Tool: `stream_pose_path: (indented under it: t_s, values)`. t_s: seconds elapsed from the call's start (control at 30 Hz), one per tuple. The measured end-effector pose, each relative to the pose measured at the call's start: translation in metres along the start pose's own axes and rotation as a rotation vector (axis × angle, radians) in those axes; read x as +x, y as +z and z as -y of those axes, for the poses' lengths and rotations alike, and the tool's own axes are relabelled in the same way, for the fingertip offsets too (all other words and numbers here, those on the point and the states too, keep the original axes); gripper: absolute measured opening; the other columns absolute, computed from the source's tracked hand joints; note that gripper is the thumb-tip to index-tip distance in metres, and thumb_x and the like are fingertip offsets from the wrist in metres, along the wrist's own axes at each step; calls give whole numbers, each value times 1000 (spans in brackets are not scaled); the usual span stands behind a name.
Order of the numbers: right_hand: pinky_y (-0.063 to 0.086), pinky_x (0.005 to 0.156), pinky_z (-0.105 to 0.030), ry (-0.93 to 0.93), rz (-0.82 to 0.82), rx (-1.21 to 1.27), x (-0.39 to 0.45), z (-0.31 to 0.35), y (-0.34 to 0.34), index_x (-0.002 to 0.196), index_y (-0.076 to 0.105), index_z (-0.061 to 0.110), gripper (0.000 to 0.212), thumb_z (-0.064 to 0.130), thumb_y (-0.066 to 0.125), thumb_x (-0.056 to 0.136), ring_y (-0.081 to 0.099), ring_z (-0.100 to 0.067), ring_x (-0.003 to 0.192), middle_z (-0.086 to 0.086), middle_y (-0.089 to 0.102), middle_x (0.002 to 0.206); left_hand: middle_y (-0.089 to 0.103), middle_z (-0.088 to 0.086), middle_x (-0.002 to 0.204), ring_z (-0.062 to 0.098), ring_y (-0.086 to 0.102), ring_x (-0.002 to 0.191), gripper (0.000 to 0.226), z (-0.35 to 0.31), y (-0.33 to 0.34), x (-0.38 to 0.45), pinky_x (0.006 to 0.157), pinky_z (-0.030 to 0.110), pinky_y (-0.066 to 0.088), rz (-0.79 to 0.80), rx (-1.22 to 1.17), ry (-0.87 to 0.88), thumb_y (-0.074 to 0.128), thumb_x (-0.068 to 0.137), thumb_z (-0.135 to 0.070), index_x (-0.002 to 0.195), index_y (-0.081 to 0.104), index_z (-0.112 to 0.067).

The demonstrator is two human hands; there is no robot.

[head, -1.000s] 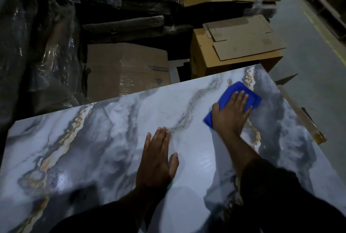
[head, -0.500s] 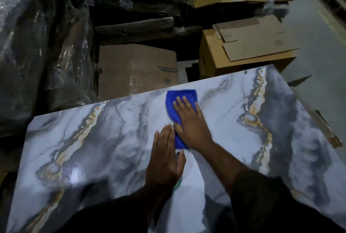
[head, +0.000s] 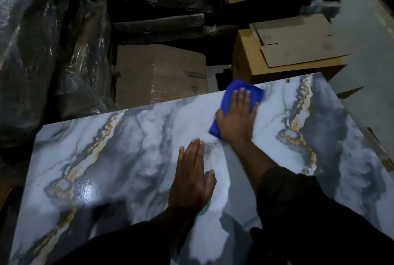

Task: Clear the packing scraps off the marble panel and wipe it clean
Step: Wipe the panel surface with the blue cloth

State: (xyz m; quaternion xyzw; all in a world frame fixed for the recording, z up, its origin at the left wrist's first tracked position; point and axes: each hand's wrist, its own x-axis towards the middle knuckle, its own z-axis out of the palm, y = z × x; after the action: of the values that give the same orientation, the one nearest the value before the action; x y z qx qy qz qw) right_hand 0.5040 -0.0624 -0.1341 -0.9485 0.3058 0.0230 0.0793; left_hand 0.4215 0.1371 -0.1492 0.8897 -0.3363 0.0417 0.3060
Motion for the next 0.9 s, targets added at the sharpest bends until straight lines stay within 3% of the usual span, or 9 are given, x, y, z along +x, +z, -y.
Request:
stream_pose_path:
  t_s: [0.13,0.23,0.3,0.37,0.53,0.6,0.73,0.83,0.9]
  values:
    - [1,127,-51,-385,57,14,-30,23,4,163,5,16,72,47,29,103,-4,-23,157,-6,1,171,26,15,166,27,20,156,69,-2,-2,1,124,57,22,-9,-6,-11,49,97,-26,156,29,4]
    - [10,127,-49,-648,91,72,-98,-14,8,161,23,15,67,40,33,99,2,-18,158,-3,14,170,24,12,167,26,19,157,68,-2,-4,2,124,59,19,9,-9,7,44,98,-30,157,29,1]
    - [11,127,-46,-722,87,107,-145,-54,6,158,32,14,68,38,44,95,8,-18,157,-3,19,168,26,13,166,26,21,156,66,0,-3,2,123,59,20,12,-11,12,43,99,-30,156,31,2]
    - [12,126,-45,-674,46,115,-170,-98,2,159,31,17,73,41,50,92,15,-20,156,-2,21,168,27,14,166,27,22,156,65,1,-2,0,122,60,22,7,-10,23,44,98,-28,155,34,2]
    - [15,125,-54,112,-88,80,-123,-121,-4,159,28,9,77,51,29,94,17,-26,156,-11,25,166,29,12,165,24,23,156,68,0,-2,2,123,59,21,22,15,29,45,95,-28,156,34,0]
    - [16,122,-59,239,-81,68,-97,-92,-2,158,27,4,82,52,21,92,17,-31,155,-16,25,165,30,12,165,23,23,156,68,-1,-2,2,123,58,20,30,36,25,44,95,-29,156,34,-2]
    - [9,125,-57,12,-33,8,-95,-34,5,161,19,6,85,55,14,91,11,-31,156,-15,16,168,35,14,162,26,29,153,63,-1,2,0,123,58,23,-41,89,53,45,96,-25,154,38,0]
    - [9,125,-53,-211,-15,16,-132,-15,12,161,20,9,78,50,23,95,9,-27,157,-11,14,169,41,20,158,32,36,150,56,3,8,-3,122,59,25,-94,105,98,43,100,-21,149,43,6]
    - [7,125,-50,-289,-27,57,-161,-16,16,160,23,10,70,44,27,99,9,-24,157,-8,15,169,40,20,158,32,36,150,59,6,6,-1,124,58,21,-42,73,64,39,100,-27,150,42,5]
